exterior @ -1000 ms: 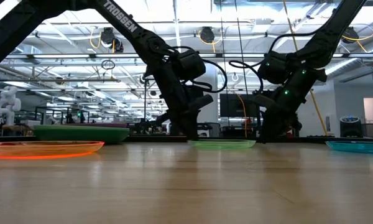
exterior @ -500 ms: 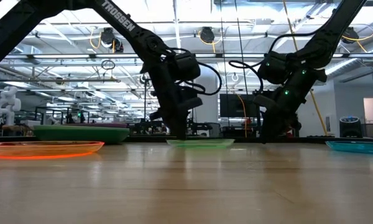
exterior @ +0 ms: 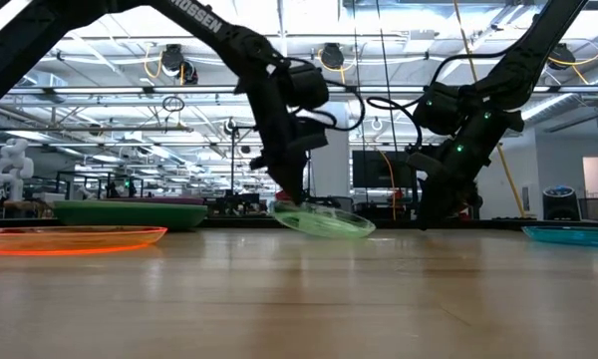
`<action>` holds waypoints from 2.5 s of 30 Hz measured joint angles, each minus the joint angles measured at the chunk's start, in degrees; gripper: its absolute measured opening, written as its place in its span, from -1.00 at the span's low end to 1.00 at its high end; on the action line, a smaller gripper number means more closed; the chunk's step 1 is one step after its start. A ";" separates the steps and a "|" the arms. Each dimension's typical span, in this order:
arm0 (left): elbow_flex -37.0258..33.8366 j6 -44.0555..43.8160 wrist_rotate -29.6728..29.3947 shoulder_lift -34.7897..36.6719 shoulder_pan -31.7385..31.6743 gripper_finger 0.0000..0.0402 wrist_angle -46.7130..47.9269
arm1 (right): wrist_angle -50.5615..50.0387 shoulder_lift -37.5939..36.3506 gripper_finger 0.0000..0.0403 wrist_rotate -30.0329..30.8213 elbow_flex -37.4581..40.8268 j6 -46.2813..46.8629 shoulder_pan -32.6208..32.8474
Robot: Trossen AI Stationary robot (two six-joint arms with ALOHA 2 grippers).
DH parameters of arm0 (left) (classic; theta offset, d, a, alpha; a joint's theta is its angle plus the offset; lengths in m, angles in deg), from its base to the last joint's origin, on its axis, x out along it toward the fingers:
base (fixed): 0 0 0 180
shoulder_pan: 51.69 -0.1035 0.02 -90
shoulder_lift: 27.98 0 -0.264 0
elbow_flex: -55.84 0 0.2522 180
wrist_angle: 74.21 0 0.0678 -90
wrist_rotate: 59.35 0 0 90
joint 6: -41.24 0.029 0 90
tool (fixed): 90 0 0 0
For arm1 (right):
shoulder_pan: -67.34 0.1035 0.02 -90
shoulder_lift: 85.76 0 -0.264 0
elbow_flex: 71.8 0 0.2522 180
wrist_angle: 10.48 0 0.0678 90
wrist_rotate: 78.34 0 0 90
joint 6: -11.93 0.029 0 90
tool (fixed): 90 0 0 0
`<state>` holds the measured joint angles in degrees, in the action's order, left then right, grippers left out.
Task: Stack plastic plates
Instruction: Stack the transparent green plate on top of the violet plate, then stack the transparent blue plate on top of the transparent green plate
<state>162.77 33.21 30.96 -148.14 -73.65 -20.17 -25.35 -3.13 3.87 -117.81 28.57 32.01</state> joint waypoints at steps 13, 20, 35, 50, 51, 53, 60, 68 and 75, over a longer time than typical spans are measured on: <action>9.28 5.69 -7.20 0.11 0.28 -0.99 17.85 | -0.68 0.00 -0.75 0.00 0.00 -0.46 0.00; 11.43 7.37 -12.70 8.71 -1.55 -1.00 28.31 | -0.90 0.00 -0.75 0.01 0.00 -0.44 0.00; 11.36 0.59 -26.27 22.29 -11.89 -1.00 48.01 | -1.17 0.00 -0.75 0.01 0.00 -0.25 0.00; -2.41 9.36 -15.59 22.38 -26.90 -1.00 40.15 | -3.23 -0.04 -0.75 0.09 -0.07 -0.26 0.02; -4.06 9.80 -14.88 22.38 -27.27 -1.00 38.80 | -3.26 -0.04 -0.75 0.09 -0.07 -0.25 0.02; -7.04 10.60 -14.66 22.34 -27.85 -1.00 36.73 | -3.28 -0.04 -0.75 0.11 -0.07 -0.24 0.00; -11.70 10.87 -14.68 22.36 -28.79 -0.84 32.59 | -3.37 -0.04 -0.75 0.19 -0.07 -0.24 0.01; -11.85 9.65 -17.68 22.36 -28.46 -0.61 32.49 | -3.39 -0.04 -0.75 0.20 -0.07 0.13 0.00; -13.99 9.74 -17.96 27.30 -21.81 -0.60 23.68 | -4.35 -1.61 -0.75 -0.54 0.00 3.41 0.02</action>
<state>148.78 42.95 13.00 -120.83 -95.45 3.51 -29.70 -4.75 3.33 -117.81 31.98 32.03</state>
